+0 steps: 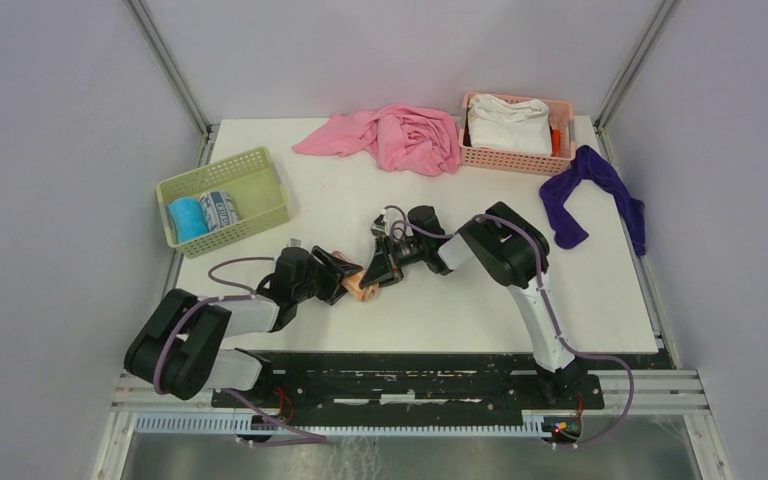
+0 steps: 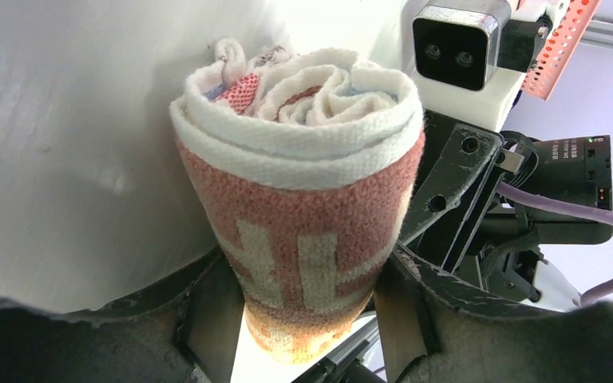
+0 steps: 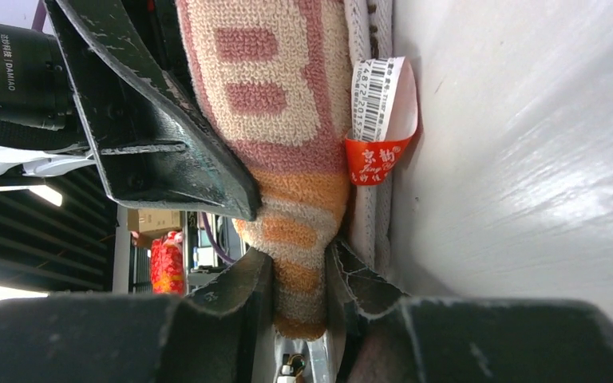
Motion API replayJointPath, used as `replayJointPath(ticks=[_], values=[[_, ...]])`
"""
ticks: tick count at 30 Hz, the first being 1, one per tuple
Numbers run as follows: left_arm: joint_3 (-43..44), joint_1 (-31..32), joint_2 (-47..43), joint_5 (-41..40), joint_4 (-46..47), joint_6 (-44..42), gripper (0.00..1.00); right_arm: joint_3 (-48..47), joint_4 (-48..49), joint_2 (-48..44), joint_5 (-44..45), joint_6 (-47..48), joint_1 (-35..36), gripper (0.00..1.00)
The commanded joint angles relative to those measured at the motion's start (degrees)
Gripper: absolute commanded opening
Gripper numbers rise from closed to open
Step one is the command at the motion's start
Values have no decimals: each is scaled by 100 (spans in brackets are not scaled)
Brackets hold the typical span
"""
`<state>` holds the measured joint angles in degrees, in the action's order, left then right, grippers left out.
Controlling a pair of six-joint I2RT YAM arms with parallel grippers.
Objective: Roll the towels
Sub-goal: Pick up the towel at the center of the board, then place the towel in the bin.
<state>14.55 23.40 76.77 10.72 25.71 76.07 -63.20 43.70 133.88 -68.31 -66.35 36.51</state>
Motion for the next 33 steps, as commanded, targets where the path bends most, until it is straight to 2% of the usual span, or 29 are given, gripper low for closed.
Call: replayJointPath(ticks=[1, 4, 6, 9, 12, 17, 23, 28, 33], values=[[23, 91, 491, -222, -3, -64, 61, -14, -1030, 391, 592, 691, -63, 20], [120, 101, 684, -258, -50, -118, 54, -43, -1539, 132, 699, 1097, -73, 24], [235, 90, 688, -290, -233, -192, 49, -116, -2259, -127, 854, 1618, -69, 29], [686, 53, 566, -475, -1081, -589, 44, -228, -3567, -713, 1286, 2614, -73, 42], [1247, -89, 429, -620, -1934, -1134, 42, -257, -4366, -1316, 1679, 3262, -95, 52], [2137, -615, 330, -413, -2866, -1984, 38, -35, -5021, -2211, 2232, 3811, -269, 61], [3777, -1413, 460, -44, -4162, -3288, 37, 303, -5770, -3264, 3220, 4636, -468, 69], [5334, -2311, 1035, 311, -5283, -4409, 36, 613, -5820, -3728, 3659, 4880, -544, 79], [6713, -3076, 1859, 758, -5871, -4964, 35, 759, -5899, -3815, 3906, 5096, -551, 90]])
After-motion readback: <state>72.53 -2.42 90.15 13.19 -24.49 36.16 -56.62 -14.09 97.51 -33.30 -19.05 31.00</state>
